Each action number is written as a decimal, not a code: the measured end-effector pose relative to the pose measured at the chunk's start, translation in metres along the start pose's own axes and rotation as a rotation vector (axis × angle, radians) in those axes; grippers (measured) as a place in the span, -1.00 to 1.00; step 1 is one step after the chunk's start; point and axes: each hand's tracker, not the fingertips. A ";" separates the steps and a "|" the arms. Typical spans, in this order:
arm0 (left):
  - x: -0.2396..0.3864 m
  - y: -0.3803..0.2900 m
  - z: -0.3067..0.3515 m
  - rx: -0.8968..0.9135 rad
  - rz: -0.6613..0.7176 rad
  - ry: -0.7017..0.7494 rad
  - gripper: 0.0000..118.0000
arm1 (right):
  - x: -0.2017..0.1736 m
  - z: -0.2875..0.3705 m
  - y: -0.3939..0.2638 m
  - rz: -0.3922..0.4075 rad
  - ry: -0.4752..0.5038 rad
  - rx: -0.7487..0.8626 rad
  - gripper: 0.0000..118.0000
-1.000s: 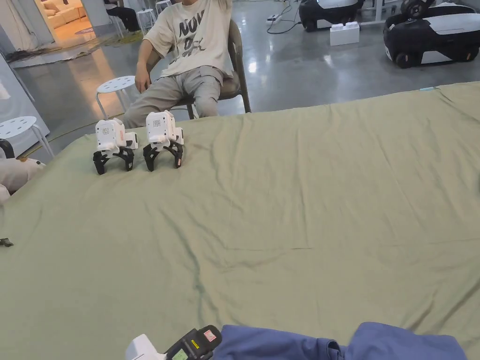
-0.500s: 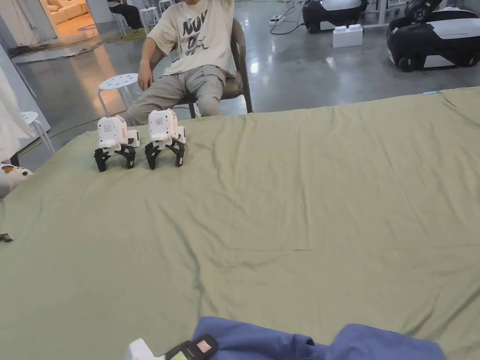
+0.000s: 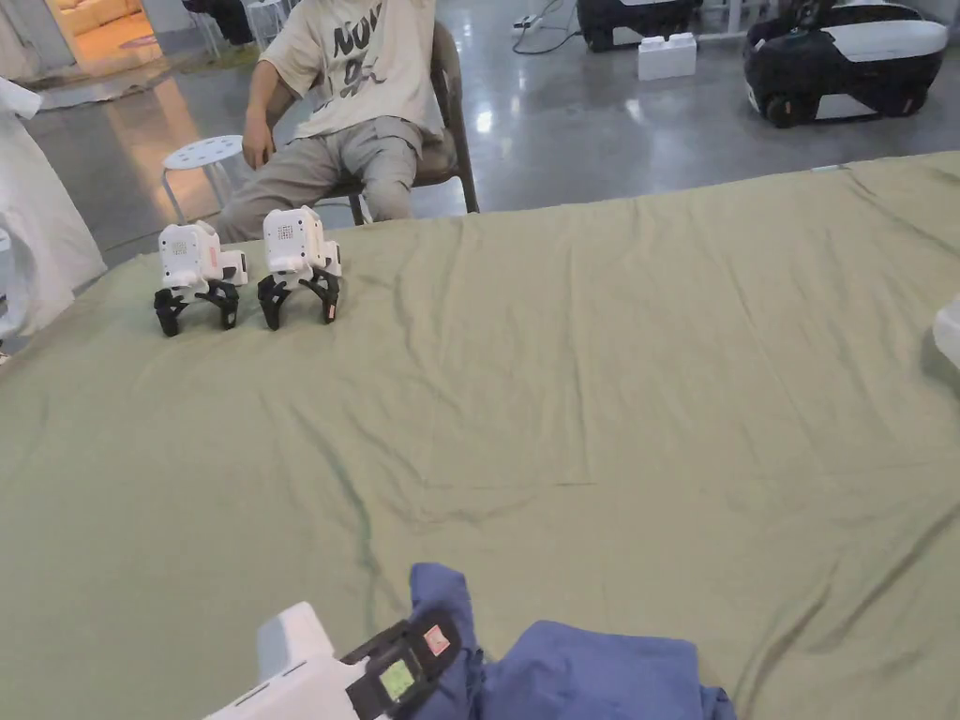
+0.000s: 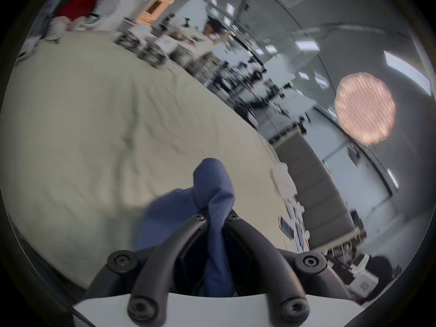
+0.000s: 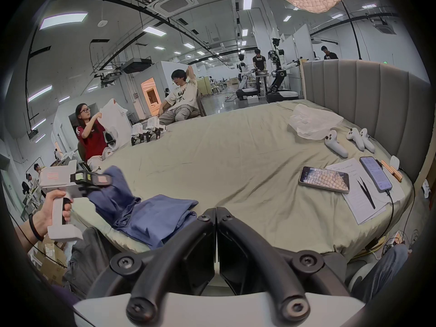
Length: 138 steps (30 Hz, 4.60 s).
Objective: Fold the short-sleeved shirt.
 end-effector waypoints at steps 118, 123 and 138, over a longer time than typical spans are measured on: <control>0.064 0.086 0.169 0.489 -0.663 0.469 0.34 | -0.017 -0.042 0.101 0.095 0.020 0.064 -1.00; 0.112 0.059 0.154 0.616 -0.683 0.454 0.15 | -0.032 -0.022 0.129 0.108 0.011 0.222 -1.00; 0.142 0.020 0.170 0.782 -0.751 0.460 -1.00 | -0.050 0.006 0.120 0.199 -0.076 0.377 -1.00</control>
